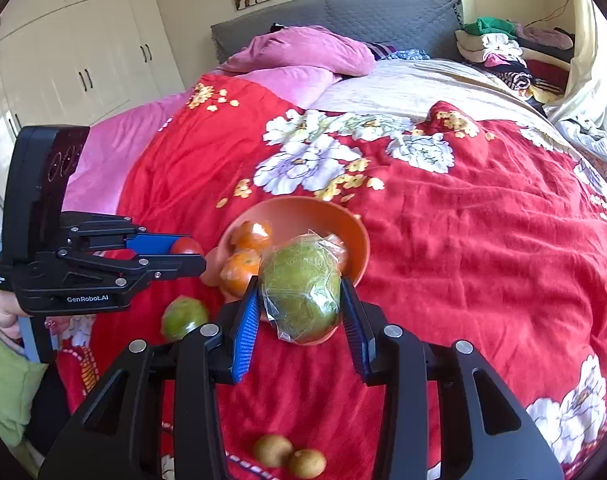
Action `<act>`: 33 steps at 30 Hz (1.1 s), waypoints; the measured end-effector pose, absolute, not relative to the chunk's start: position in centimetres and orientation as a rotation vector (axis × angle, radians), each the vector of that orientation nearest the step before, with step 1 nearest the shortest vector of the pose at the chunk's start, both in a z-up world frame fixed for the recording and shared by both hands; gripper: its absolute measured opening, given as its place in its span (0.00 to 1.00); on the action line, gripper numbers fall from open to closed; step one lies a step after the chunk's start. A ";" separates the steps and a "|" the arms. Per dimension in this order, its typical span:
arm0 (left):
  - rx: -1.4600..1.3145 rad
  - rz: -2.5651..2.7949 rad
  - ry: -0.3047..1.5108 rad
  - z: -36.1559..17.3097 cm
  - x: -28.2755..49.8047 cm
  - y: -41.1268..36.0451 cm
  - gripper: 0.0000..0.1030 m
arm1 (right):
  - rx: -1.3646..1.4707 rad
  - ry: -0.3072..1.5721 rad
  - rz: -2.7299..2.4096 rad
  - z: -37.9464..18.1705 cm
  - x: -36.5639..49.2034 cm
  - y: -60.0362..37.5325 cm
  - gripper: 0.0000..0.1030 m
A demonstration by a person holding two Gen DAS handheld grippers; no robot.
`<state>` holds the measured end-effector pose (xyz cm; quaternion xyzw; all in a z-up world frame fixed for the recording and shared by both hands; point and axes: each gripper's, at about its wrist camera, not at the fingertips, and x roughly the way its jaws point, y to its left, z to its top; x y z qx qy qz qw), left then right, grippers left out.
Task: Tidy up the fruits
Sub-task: 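Carry the tomato and bagged green fruit over the pink bowl with both grippers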
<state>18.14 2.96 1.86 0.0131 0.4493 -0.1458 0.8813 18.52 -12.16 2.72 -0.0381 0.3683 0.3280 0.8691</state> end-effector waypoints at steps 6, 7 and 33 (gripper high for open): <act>0.021 -0.299 0.950 1.2 20.1 1.9 0.20 | -0.074 0.784 0.668 2.0 20.2 -12.4 0.36; 0.021 -0.296 0.952 1.0 20.4 1.8 0.20 | -0.072 0.787 0.667 2.0 20.5 -12.4 0.36; 0.006 -0.282 0.993 -1.6 24.1 1.3 0.21 | -0.129 0.852 0.692 -1.1 23.8 -10.1 0.36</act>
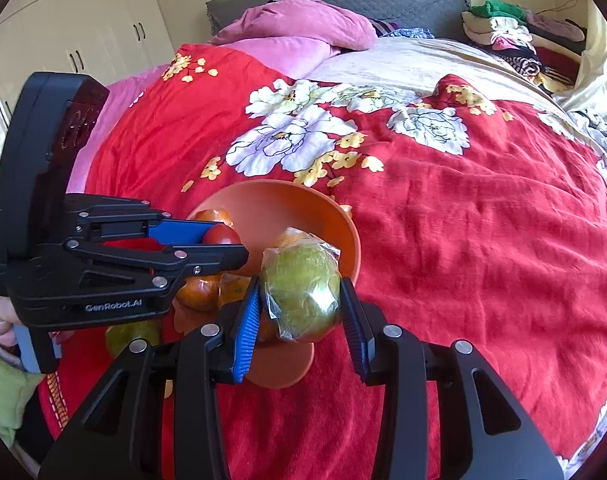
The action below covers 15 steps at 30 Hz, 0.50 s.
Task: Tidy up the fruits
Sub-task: 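Carry the tomato and bagged green fruit over the pink bowl with both grippers, then lower both fruits into the pink bowl and open both grippers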
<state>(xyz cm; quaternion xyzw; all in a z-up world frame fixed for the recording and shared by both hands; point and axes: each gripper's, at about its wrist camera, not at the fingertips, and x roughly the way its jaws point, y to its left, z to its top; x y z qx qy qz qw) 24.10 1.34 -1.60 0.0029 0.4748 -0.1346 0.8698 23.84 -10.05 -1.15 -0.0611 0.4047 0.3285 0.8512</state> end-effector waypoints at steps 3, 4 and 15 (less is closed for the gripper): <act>0.006 -0.283 0.994 -1.6 24.1 1.3 0.21 | -0.133 0.852 0.700 -1.4 24.2 -9.7 0.36; 0.006 -0.283 0.993 -1.6 24.0 1.3 0.21 | -0.131 0.854 0.703 -1.5 24.3 -9.6 0.36; 0.005 -0.285 0.993 -1.5 24.1 1.4 0.21 | -0.166 0.831 0.708 -1.9 24.2 -9.1 0.37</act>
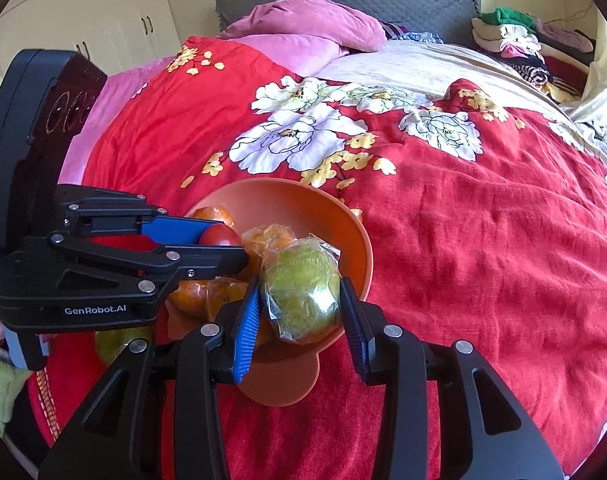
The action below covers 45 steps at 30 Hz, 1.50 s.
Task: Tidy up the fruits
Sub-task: 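Lower both fruits into the pink bowl and open both grippers, then withdraw both open grippers from the pink bowl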
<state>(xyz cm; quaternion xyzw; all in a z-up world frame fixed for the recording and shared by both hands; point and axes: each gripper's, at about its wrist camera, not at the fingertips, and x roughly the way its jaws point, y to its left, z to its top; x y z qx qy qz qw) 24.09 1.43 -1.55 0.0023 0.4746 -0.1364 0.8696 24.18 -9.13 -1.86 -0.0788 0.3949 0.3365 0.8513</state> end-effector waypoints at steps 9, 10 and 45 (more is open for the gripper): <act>0.002 -0.284 0.994 -1.6 24.1 1.5 0.21 | -0.165 0.802 0.691 -1.5 23.6 -10.0 0.50; 0.004 -0.281 0.994 -1.6 24.1 1.5 0.21 | -0.164 0.801 0.686 -1.4 23.6 -10.3 0.50; -0.012 -0.247 0.920 0.8 21.6 1.4 0.66 | -0.086 0.763 0.629 -0.3 22.8 -13.7 0.78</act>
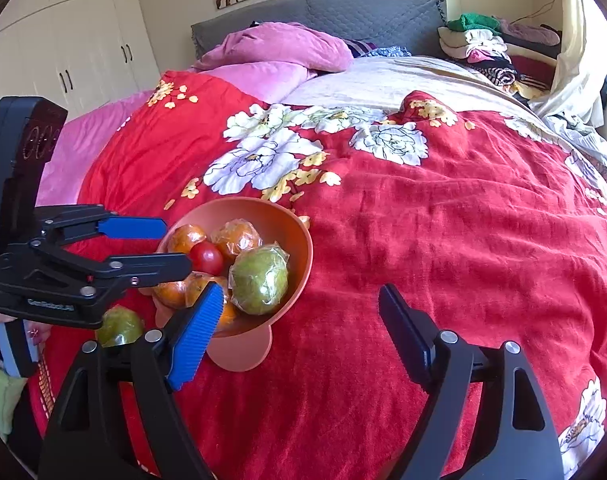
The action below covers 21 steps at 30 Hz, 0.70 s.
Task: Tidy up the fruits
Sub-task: 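Withdraw both open grippers from the pink bowl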
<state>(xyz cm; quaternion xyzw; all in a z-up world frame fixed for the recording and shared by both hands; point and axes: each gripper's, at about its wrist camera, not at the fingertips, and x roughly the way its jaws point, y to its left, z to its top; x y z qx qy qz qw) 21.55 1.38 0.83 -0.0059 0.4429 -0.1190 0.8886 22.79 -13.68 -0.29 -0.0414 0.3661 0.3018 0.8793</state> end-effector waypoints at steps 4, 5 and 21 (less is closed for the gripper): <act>-0.030 -0.233 0.903 1.5 20.9 1.8 0.77 | -0.082 0.752 0.628 0.1 22.4 -13.9 0.81; -0.038 -0.231 0.899 1.7 20.8 1.8 0.80 | -0.081 0.751 0.627 0.1 22.3 -13.9 0.83; -0.074 -0.169 0.847 3.3 19.0 2.9 0.90 | -0.097 0.706 0.603 1.2 21.4 -13.9 0.92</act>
